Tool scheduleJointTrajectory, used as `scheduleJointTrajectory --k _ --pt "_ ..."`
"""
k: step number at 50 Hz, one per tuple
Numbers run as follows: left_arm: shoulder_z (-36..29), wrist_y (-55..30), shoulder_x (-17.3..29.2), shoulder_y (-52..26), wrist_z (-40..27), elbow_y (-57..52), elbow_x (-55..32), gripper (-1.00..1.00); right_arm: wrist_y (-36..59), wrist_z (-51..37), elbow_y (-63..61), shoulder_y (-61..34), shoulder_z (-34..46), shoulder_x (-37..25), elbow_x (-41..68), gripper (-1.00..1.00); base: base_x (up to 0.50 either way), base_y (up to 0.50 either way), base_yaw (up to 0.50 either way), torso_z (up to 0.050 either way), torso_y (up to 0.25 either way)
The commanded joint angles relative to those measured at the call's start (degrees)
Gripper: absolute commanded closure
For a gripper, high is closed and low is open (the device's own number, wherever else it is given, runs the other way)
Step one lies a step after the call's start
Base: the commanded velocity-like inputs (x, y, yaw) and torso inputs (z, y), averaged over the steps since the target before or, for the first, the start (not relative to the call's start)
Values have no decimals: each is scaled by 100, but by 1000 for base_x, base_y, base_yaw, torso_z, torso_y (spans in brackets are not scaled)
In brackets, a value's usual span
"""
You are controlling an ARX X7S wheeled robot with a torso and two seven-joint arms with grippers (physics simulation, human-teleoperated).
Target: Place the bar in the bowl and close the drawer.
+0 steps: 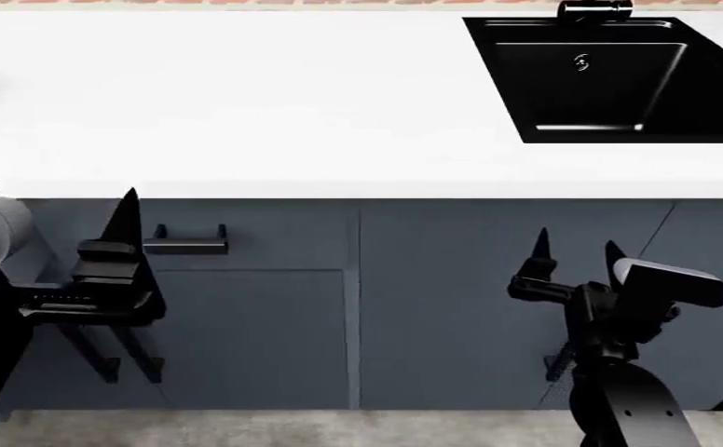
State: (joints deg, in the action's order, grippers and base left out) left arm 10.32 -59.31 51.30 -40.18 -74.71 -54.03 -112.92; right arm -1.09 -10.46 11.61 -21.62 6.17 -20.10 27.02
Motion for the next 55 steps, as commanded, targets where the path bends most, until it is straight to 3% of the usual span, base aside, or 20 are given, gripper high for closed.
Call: scheduleJointTrajectory --k 1,8,10,12,15,17,19,23,32,40,46,55 --pt "612 -178 -560 1055 711 -103 652 -100 16 14 -37 14 35 -12 12 -100 0 -242 0 0 0" --pt "1022 -396 -1182 1800 1626 -211 1476 -100 56 -7 -105 31 71 -22 2 -100 0 -243 0 0 0" --pt "1165 -461 -1409 2049 2062 -311 1869 -100 63 -18 -148 53 77 -27 2 -100 0 -242 0 0 0" --pt "1373 -451 -1806 2557 3078 -578 2791 -100 83 -79 -247 89 95 -48 -47 -100 0 -242 0 0 0" --pt "493 1035 -1825 3824 4435 -592 4895 -100 152 -154 -453 157 125 -86 -81 -100 0 -241 0 0 0" --pt "40 1678 -2102 4442 5168 -474 6093 -100 193 -216 -632 217 135 -113 -96 -100 0 -240 0 0 0" --pt "-368 2317 -2340 4889 5693 -201 6993 -100 246 -270 -828 283 140 -148 -93 -100 0 -240 0 0 0" --pt "-839 3311 -2684 5390 6297 398 7927 -100 316 -370 -1128 405 171 -199 -137 -100 0 -240 0 0 0" --pt "-1375 5568 -3499 5821 6797 2128 9406 -100 738 -632 -2024 568 425 -355 -351 -100 0 -159 0 0 0" --pt "-1410 6642 -3907 5759 6741 3349 9960 -100 715 -653 -2069 650 496 -326 -393 -100 0 0 0 0 0" --pt "-1337 7170 -4051 5807 6595 3690 10200 -100 656 -632 -2112 726 510 -315 -366 -100 0 0 0 0 0" --pt "-1258 7175 -4036 5845 6354 3407 10409 -100 560 -644 -2111 810 544 -268 -388 -100 0 0 0 0 0"
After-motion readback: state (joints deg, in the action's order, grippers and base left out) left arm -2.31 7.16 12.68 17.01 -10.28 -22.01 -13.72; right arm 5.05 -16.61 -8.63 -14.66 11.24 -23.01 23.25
